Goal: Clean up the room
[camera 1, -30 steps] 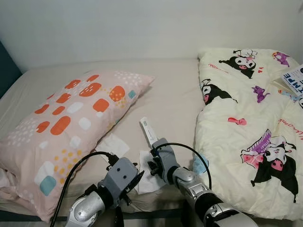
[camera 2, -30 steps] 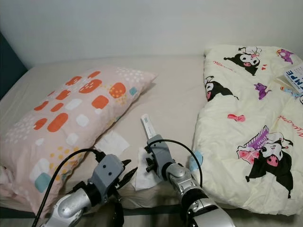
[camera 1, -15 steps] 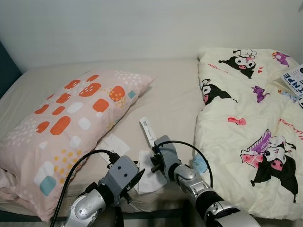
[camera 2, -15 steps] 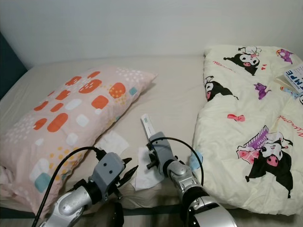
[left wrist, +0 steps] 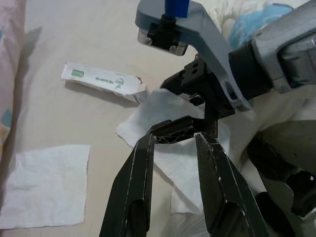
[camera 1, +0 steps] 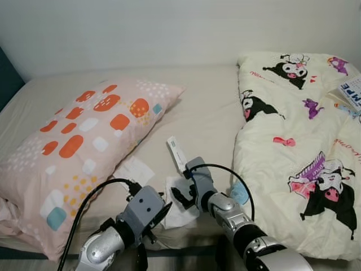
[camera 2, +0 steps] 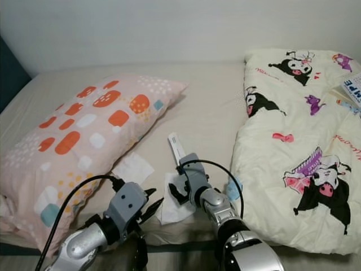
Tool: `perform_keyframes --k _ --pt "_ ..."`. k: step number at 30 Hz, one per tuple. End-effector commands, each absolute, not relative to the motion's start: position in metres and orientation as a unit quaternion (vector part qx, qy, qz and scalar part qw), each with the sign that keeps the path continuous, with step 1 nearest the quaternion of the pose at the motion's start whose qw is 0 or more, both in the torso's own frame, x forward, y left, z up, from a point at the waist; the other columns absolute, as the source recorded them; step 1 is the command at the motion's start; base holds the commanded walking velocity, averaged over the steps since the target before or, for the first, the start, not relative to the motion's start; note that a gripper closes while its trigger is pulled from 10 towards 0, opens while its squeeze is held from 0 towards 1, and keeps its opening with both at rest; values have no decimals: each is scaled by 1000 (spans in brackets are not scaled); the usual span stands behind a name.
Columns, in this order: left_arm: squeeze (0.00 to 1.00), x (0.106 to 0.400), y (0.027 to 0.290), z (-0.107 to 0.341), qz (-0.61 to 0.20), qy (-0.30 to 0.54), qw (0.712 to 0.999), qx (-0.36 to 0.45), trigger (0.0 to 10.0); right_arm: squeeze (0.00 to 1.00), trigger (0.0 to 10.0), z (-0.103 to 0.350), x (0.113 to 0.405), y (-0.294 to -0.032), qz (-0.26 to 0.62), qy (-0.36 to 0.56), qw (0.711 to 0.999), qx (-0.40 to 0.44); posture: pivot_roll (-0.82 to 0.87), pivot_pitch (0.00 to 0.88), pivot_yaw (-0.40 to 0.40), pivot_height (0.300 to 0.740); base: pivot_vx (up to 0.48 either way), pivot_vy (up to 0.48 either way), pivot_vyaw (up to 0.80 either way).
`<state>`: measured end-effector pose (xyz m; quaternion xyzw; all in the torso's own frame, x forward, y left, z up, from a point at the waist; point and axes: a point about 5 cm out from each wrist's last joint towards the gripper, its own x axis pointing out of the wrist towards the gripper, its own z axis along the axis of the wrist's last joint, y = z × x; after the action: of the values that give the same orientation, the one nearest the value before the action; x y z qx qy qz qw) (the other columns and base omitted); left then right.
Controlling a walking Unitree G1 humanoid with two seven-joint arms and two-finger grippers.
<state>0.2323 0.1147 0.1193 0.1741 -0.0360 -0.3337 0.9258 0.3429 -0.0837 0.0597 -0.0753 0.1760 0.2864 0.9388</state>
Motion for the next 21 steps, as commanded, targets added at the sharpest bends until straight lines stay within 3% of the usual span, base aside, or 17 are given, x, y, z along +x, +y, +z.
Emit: perform_keyframes --k 1,17,18,20,21 --pt "0 228 118 116 -337 -23 923 182 10000 0 10000 53 339 -81 292 198 933 -67 143 298 -15 586 0 0 0" --pt "0 226 117 116 -338 -16 923 184 10000 0 10000 45 332 -71 324 217 913 -119 143 305 -20 586 0 0 0" --pt "0 226 117 116 -338 -16 923 184 10000 0 8784 45 332 -71 327 218 911 -125 144 302 -20 586 0 0 0" --pt "0 226 117 116 -338 -16 923 185 10000 0 8784 45 332 -71 328 218 910 -129 144 302 -20 586 0 0 0" --pt "0 226 117 116 -338 -16 922 185 10000 0 6039 45 332 -71 328 219 909 -134 142 301 -20 586 0 0 0"
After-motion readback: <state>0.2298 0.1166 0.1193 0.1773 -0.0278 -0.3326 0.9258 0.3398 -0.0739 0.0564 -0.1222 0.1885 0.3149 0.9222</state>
